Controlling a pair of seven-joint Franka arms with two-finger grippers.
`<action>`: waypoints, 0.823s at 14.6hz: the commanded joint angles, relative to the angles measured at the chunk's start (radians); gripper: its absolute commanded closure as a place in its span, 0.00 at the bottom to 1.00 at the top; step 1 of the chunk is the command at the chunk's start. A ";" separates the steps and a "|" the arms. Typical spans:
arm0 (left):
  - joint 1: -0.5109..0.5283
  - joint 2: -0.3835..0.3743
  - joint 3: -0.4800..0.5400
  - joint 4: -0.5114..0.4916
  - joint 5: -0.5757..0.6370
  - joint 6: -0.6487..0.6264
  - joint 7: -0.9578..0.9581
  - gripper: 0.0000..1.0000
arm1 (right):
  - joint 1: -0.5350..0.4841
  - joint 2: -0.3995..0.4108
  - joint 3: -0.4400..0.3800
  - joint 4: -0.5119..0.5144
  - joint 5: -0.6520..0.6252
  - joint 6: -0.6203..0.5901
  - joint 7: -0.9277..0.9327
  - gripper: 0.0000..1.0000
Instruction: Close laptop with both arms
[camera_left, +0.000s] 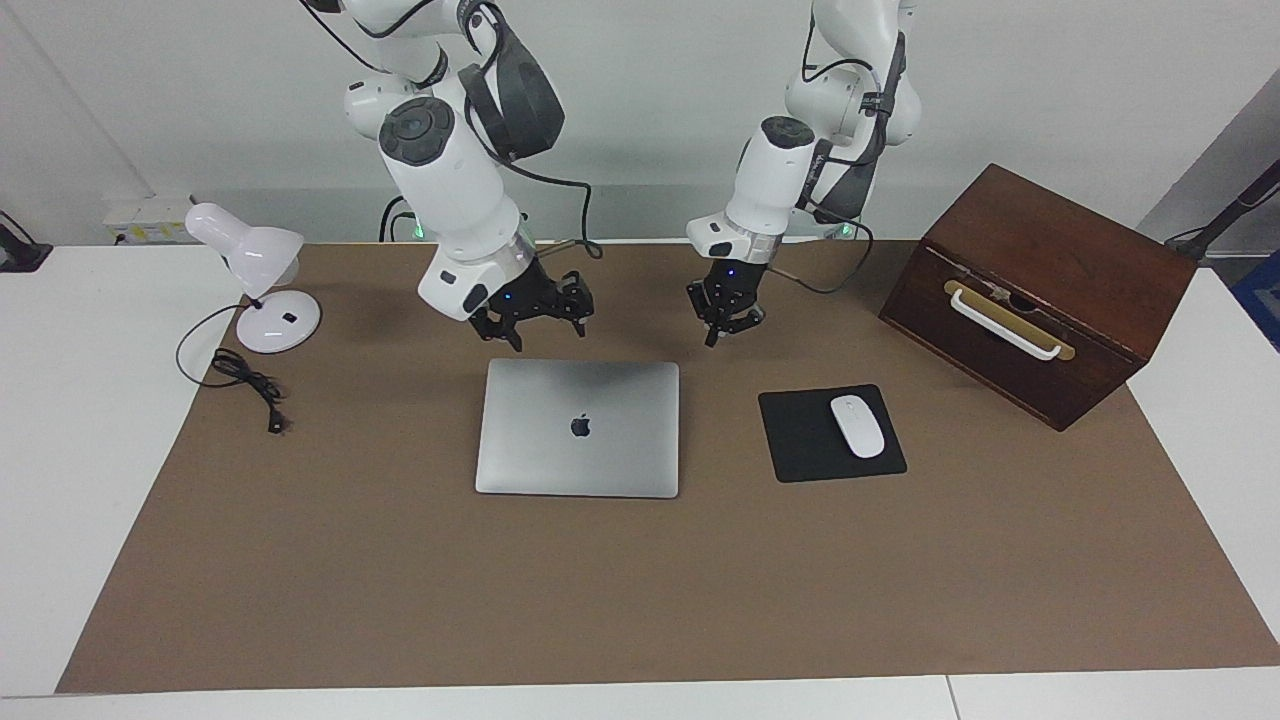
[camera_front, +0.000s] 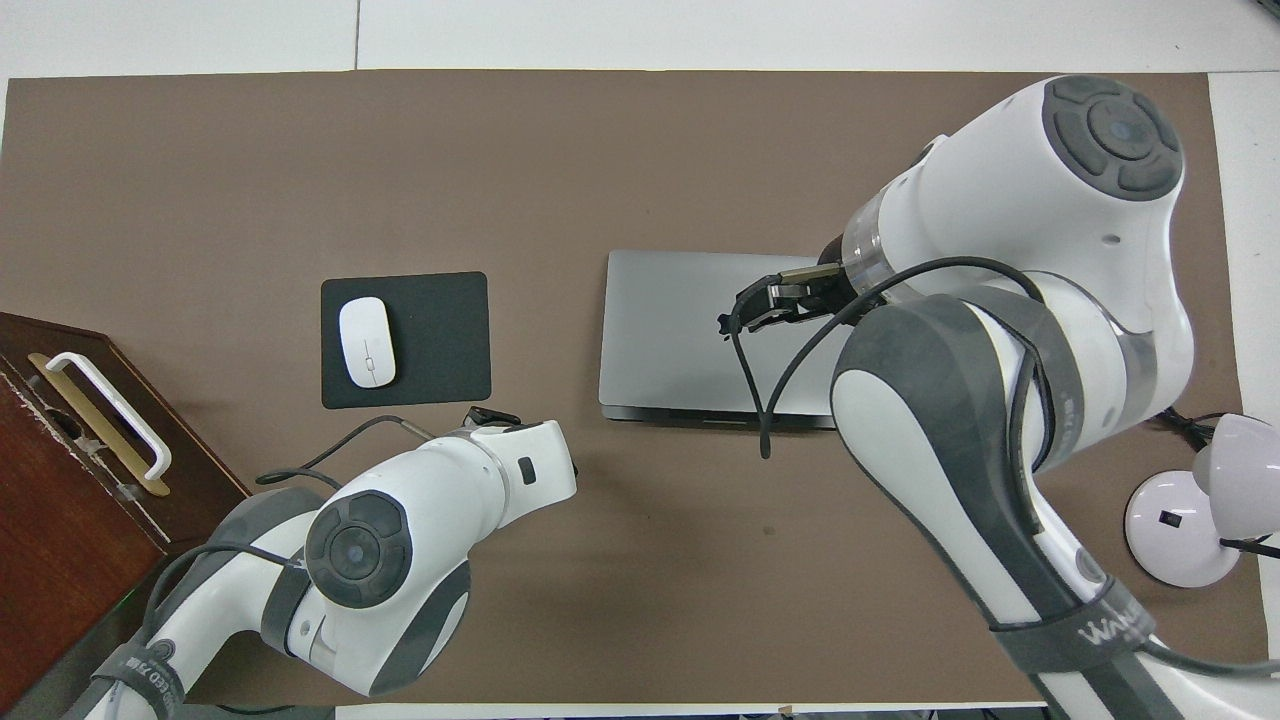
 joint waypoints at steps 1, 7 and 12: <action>0.058 -0.070 -0.002 0.058 0.013 -0.186 -0.004 1.00 | -0.012 -0.049 0.008 -0.007 -0.088 -0.052 0.007 0.00; 0.214 -0.133 -0.002 0.235 0.015 -0.538 0.145 1.00 | -0.086 -0.115 0.009 -0.010 -0.135 -0.164 -0.063 0.00; 0.326 -0.162 -0.002 0.273 0.015 -0.615 0.146 0.00 | -0.109 -0.155 0.009 -0.040 -0.152 -0.233 -0.062 0.00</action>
